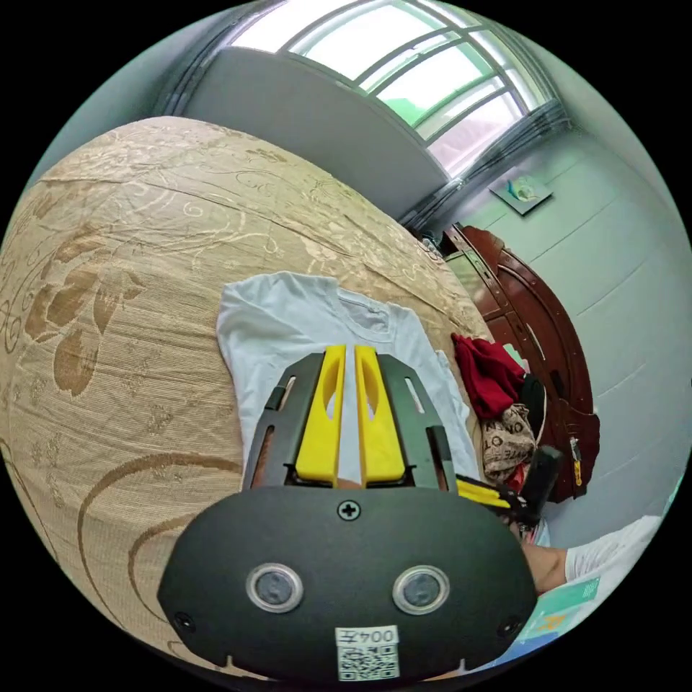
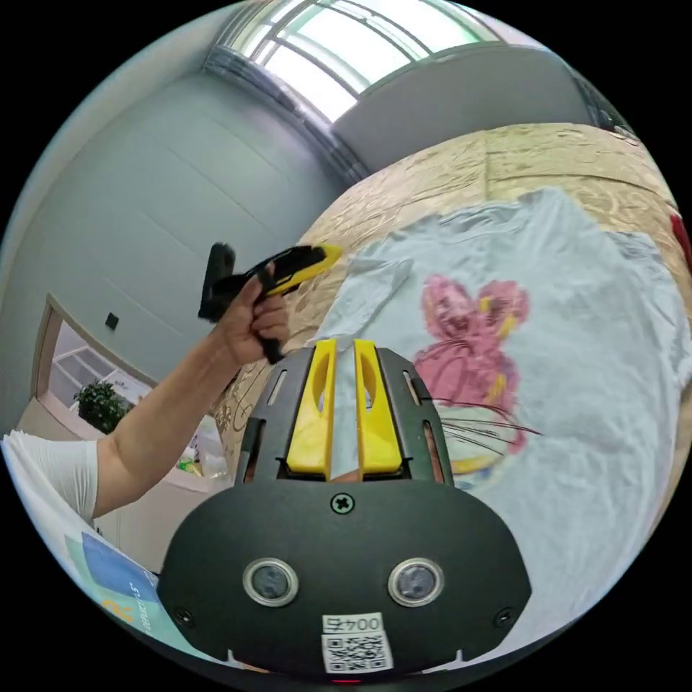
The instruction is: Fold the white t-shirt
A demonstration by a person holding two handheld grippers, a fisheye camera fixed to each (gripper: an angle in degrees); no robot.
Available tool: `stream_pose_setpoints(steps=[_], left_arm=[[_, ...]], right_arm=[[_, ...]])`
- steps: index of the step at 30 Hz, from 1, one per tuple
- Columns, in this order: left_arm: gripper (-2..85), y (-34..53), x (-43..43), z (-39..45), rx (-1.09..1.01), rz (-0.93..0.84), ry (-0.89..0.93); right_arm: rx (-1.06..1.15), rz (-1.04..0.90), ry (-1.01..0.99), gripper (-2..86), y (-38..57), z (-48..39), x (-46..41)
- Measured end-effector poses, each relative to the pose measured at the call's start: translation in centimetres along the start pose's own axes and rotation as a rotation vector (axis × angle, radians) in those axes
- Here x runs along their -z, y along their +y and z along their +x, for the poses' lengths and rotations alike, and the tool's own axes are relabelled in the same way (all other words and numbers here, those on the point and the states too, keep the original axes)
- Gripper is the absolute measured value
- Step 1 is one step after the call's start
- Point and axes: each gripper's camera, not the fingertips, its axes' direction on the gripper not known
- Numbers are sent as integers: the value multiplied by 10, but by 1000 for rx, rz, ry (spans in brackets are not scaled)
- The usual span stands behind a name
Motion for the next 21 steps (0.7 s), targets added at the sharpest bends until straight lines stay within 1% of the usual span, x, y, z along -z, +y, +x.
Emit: stream_pose_setpoints(steps=[2, 3, 5, 8, 9, 11, 13, 15, 18, 19, 21], left_arm=[[25, 31, -19, 34, -46, -25, 26], [26, 53, -35, 51, -63, -29, 21], [28, 80, -58, 67, -48, -16, 21], [31, 109, -95, 72, 112, 2, 109], [33, 117, -105, 77, 150, 22, 116], [36, 120, -118, 93, 157, 36, 135], [41, 113, -137, 112, 132, -2, 143], [53, 97, -164, 137, 97, -62, 145], [73, 69, -203, 170, 56, -147, 150], [76, 62, -212, 178, 41, -168, 140], [87, 36, -250, 214, -45, -240, 91]], right_arm=[[-183, 127, 87, 69, 5, 95, 104], [-241, 149, 100, 72, 6, 120, 127], [-457, 242, 72, 78, 16, 209, 201], [-648, 264, -5, 84, 23, 280, 238], [-661, 261, -14, 85, 22, 287, 241], [-659, 214, -15, 93, 11, 297, 238], [-649, 181, 13, 98, 0, 297, 232], [-666, 197, 13, 98, -7, 298, 228], [-677, 233, -4, 60, -17, 298, 223], [-665, 253, 25, 20, -20, 290, 227], [-607, 291, 76, 6, -23, 269, 236]])
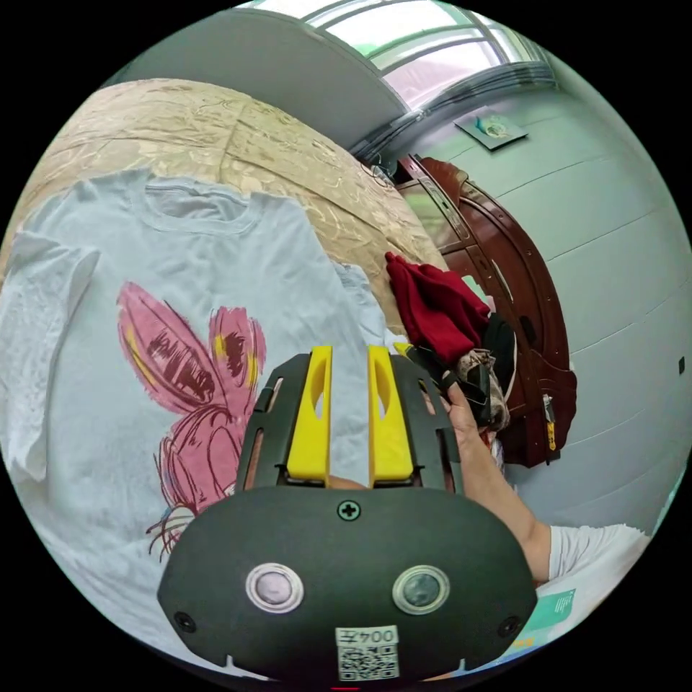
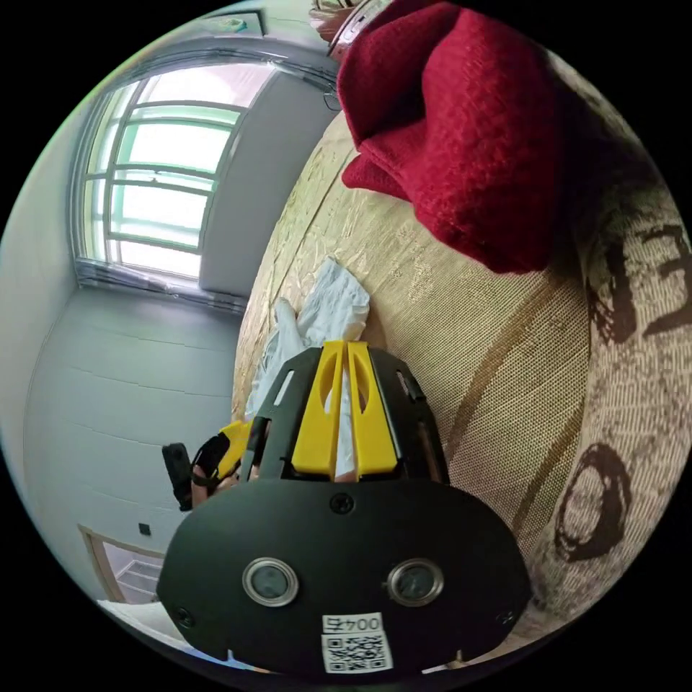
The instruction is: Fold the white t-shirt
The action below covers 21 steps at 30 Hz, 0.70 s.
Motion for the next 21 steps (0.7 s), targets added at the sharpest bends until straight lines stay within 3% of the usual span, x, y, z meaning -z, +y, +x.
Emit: stream_pose_setpoints(steps=[4, 9, 21], left_arm=[[114, -58, -64, 53, -102, -124, -109], [148, -124, -165, 113, -164, -256, -375], [172, -140, -271, 146, -162, -267, -674]], right_arm=[[111, 54, 40, -3, 25, -31, 19], [140, 29, 33, -4, 34, -36, 18], [174, 24, 26, -5, 44, -63, 7]])
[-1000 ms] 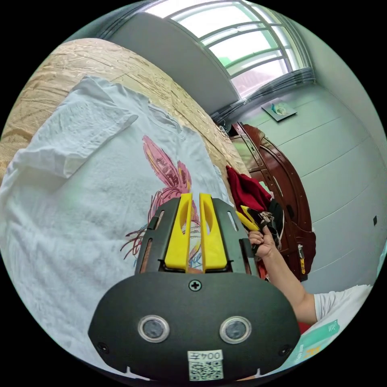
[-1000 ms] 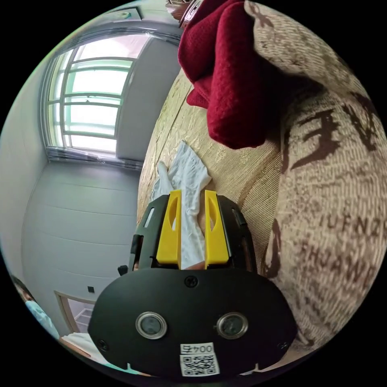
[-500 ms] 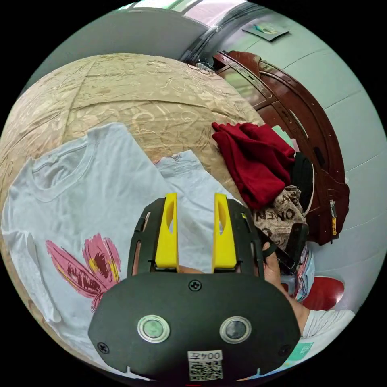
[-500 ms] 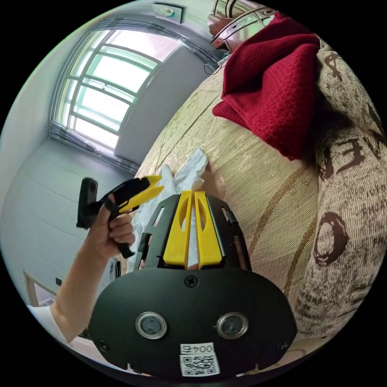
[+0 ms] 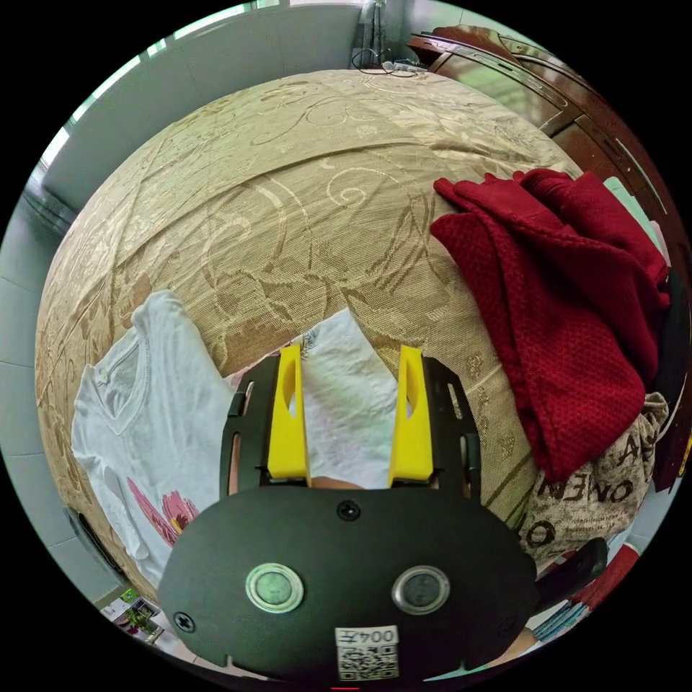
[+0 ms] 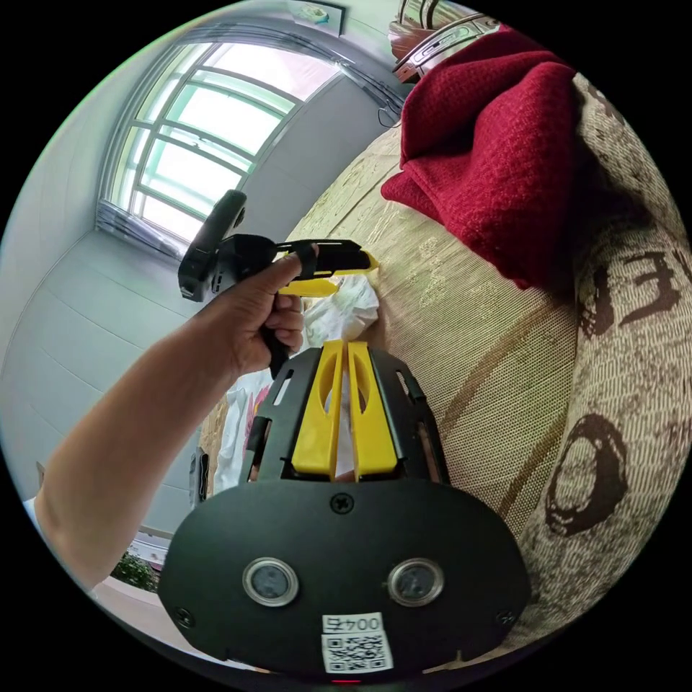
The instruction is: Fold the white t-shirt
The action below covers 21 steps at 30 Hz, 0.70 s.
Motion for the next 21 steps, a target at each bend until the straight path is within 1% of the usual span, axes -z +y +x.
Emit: stream_pose_setpoints(steps=[4, 6, 7, 9, 10, 12, 13, 16, 18, 19, 20, 21], left_arm=[[146, 3, -3, -2, -7, 45, 8], [75, -1, 1, -11, 18, 46, 27], [57, -2, 2, -15, 31, 37, 37], [26, -7, 10, -31, 27, 33, 175], [24, -8, 14, -36, 26, 48, 205], [18, -6, 39, -55, -10, 134, 341], [17, -5, 45, -61, -18, 147, 372], [14, 6, 71, -104, -44, 224, 566], [13, 24, 79, -158, 24, 293, 758], [13, 30, 78, -173, 51, 303, 804], [14, 40, 72, -203, 103, 315, 893], [15, 52, 62, -231, 159, 315, 975]], right_arm=[[-15, -20, -1, -5, 6, -12, -9], [-13, -18, 7, -5, 8, -21, -10], [4, -10, 13, -5, 10, -30, -9], [32, 6, 22, -6, 13, -47, -7], [64, 23, 37, -6, 16, -62, -5], [114, 45, 62, -6, 22, -87, -4], [153, 59, 82, -6, 28, -107, -5], [290, 85, 166, -6, 47, -168, -13], [395, 83, 259, -6, 62, -210, -26], [465, 72, 350, -6, 74, -238, -40], [546, 60, 439, -6, 87, -265, -57], [588, 53, 473, -6, 95, -278, -66]])
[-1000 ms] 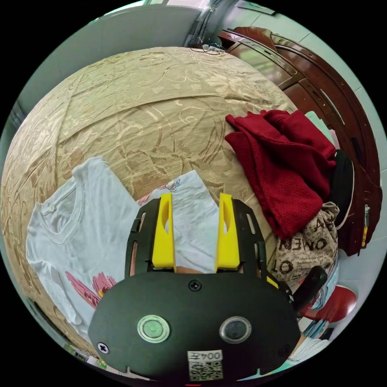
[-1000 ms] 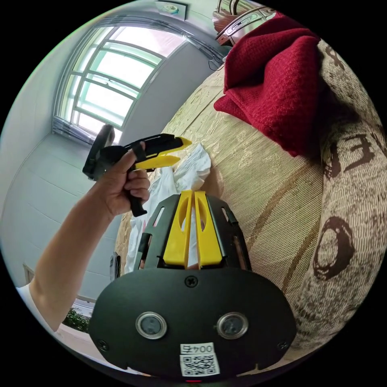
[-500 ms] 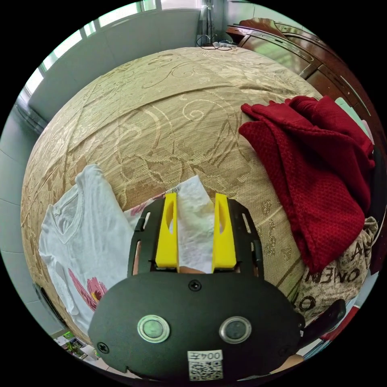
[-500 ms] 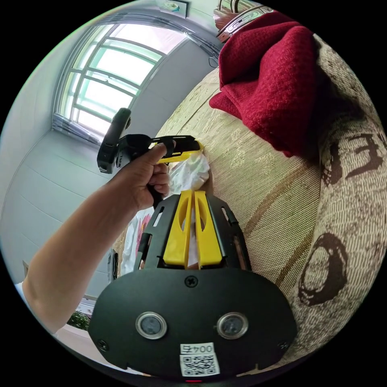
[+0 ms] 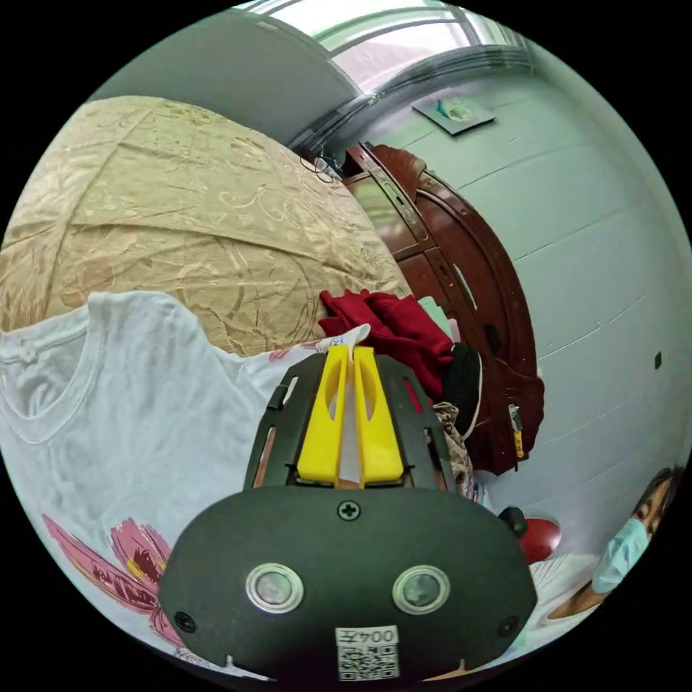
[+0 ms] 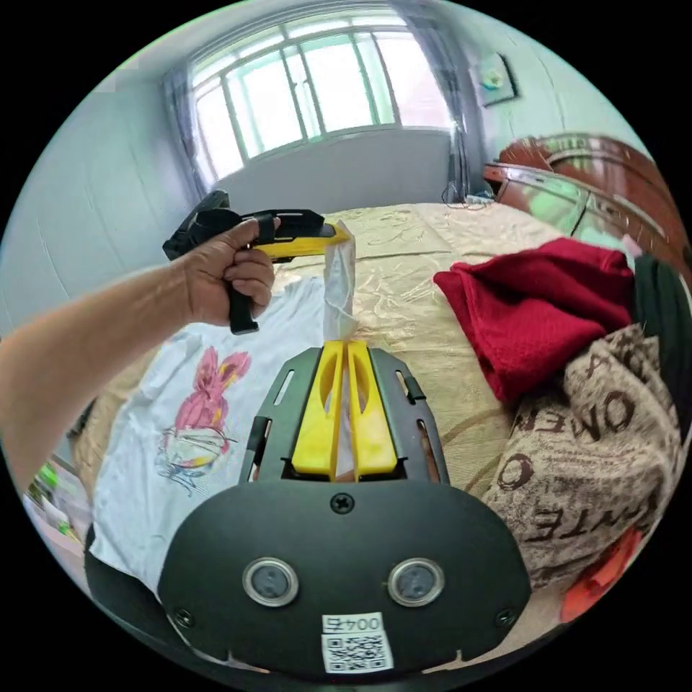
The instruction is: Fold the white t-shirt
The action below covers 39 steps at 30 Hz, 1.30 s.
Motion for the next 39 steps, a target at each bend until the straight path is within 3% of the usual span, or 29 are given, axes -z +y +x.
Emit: stream_pose_setpoints(steps=[3, 8, 13, 19, 24, 26, 28, 31, 33, 37, 39], left_arm=[[19, 25, 49, -58, 137, 118, 145], [35, 70, 99, -119, 263, 244, 166], [102, 96, 136, -154, 459, 308, 136], [112, 98, 191, -133, 415, 463, 48], [88, 91, 157, -111, 258, 277, 204], [87, 94, 134, -112, 268, 155, 106], [86, 102, 119, -122, 321, 59, -47], [79, 121, 128, -127, 352, 163, -10], [77, 131, 145, -107, 259, 221, 40], [71, 166, 160, -79, 159, 196, 51], [69, 190, 152, -74, 116, 73, -10]], right_arm=[[201, -45, 116, -5, 0, -81, -18], [451, -194, 216, 3, 24, -179, -79], [528, -287, 216, 37, 38, -206, -113], [471, -263, 31, 106, 20, -183, -88], [137, -173, -198, 38, 6, -103, -74], [49, -387, -216, 9, 8, -73, -117], [15, -366, -276, 0, 3, -58, -111], [56, -179, -292, -5, -27, -52, -75], [82, -144, -269, -6, -53, -53, -85], [65, -329, -340, -7, -105, -54, -180], [100, -475, -248, -7, -105, -50, -219]])
